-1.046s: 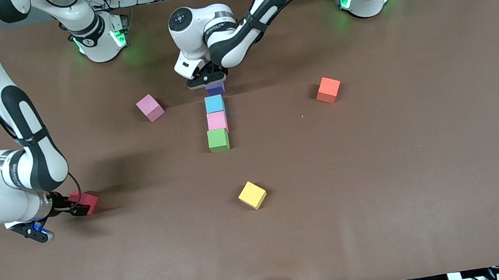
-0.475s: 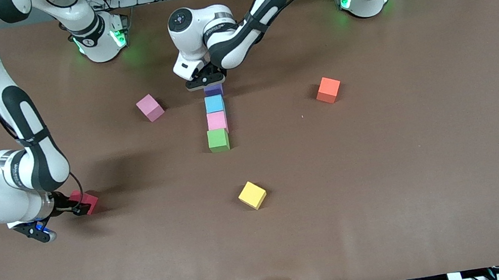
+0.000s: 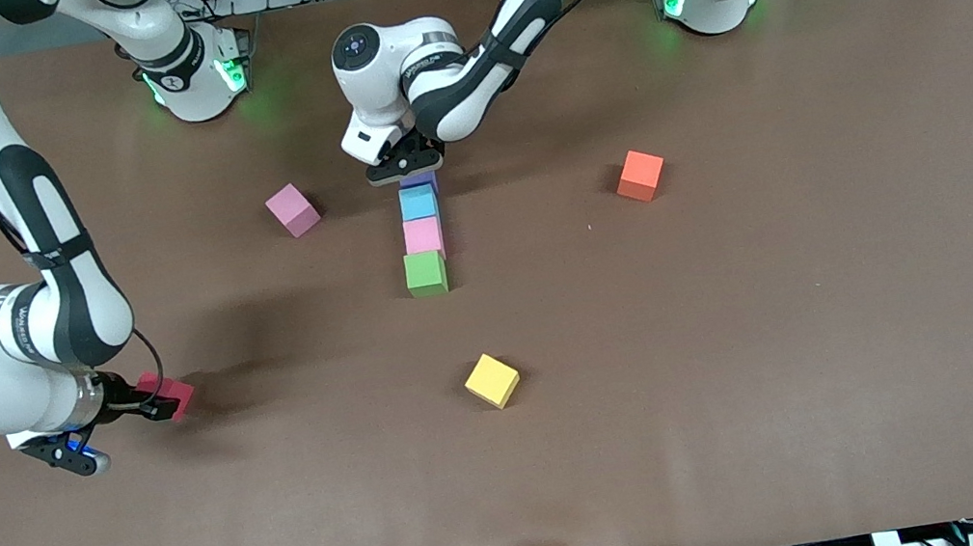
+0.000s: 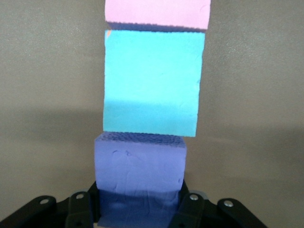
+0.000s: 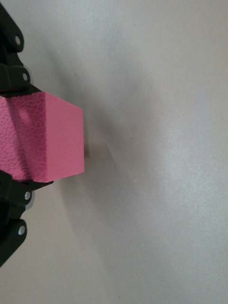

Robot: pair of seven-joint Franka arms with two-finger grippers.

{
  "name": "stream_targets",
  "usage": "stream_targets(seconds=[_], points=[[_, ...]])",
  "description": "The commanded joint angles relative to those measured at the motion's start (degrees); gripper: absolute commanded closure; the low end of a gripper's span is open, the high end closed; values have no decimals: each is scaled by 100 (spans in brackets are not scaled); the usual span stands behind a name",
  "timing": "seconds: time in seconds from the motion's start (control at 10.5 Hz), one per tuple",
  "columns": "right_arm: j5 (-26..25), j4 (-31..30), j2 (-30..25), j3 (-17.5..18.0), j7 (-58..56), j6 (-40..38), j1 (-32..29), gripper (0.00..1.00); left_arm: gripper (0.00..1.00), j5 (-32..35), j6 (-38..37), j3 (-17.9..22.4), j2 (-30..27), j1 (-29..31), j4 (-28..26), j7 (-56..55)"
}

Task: Arrange blocks into number 1

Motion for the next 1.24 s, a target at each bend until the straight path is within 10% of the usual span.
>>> stream_targets(seconds=[0.0,0.76,1.14], points=[[76,-82,-304,-28,-99,-210,99,37,1,254,42,98,63,-94,139,198],[102,-328,-849,-10,-2,-396,450,37,0,116,-862,63,-911,-59,121,191],[111,-425,-1034,-1,33,-352,960,37,0,-253,-1117,28,-1500,1221,-80,618]])
